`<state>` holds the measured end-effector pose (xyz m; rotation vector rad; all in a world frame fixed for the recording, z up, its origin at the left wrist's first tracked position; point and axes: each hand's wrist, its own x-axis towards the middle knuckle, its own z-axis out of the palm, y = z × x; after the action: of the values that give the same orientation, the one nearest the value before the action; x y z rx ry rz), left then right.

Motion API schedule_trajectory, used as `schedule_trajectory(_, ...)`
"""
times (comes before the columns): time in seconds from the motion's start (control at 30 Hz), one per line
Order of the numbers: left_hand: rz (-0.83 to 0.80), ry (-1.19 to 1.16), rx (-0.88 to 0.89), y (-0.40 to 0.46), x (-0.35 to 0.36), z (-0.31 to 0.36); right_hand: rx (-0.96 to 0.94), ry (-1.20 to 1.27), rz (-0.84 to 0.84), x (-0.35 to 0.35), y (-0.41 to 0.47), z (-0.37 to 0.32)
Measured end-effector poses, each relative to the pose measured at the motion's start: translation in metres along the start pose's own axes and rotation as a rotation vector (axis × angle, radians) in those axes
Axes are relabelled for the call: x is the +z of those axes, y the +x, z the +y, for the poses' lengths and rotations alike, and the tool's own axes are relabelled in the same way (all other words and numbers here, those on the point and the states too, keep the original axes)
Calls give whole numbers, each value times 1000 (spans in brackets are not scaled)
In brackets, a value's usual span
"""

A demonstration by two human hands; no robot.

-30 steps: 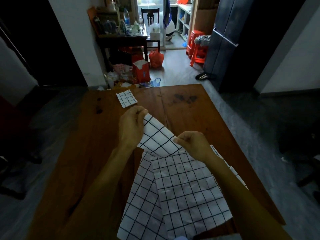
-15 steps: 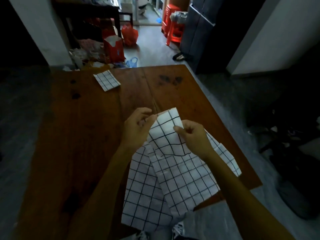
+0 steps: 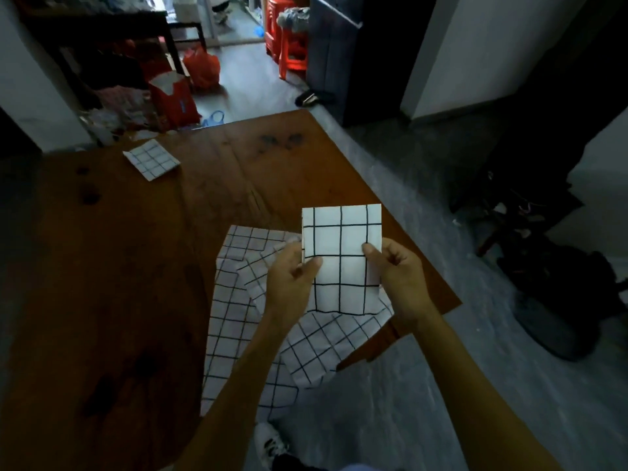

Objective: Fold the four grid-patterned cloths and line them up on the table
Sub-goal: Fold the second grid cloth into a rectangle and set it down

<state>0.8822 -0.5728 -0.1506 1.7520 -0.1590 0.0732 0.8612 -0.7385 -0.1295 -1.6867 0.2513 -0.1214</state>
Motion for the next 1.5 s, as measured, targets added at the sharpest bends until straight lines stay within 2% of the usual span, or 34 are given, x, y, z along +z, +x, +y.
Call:
schedule_trajectory(0.13, 1, -21, -21, -28, 76, 26, 7, 118, 17, -79, -26, 17)
schedule_trajectory(0.27, -12, -15, -67, -64, 164, 47, 6, 216, 141, -172, -52, 33)
schedule_trajectory(0.43, -126, 53, 15, -89, 266, 81, 14, 290, 285, -285, -75, 48)
schedule_trajectory(0.6, -222, 6, 66, -80, 335, 107, -25, 328, 370, -356, -66, 53)
schedule_trajectory(0.73, -241, -27, 7, -53, 377, 110, -46, 340, 398, -389, -40, 60)
schedule_trajectory(0.9, -241, -37, 18, 7, 427, 97, -35, 292, 375, -421, 23, 63)
schedule_trajectory(1.1, -140, -57, 30, 114, 479, 68, -31, 159, 306, -448, 137, 54)
schedule_trajectory(1.37, -38, -62, 47, 254, 487, 56, -40, -40, 191, -440, 301, 35)
schedule_trajectory(1.5, 55, -82, 32, 313, 477, 40, -31, 10, 54, -421, 374, 27)
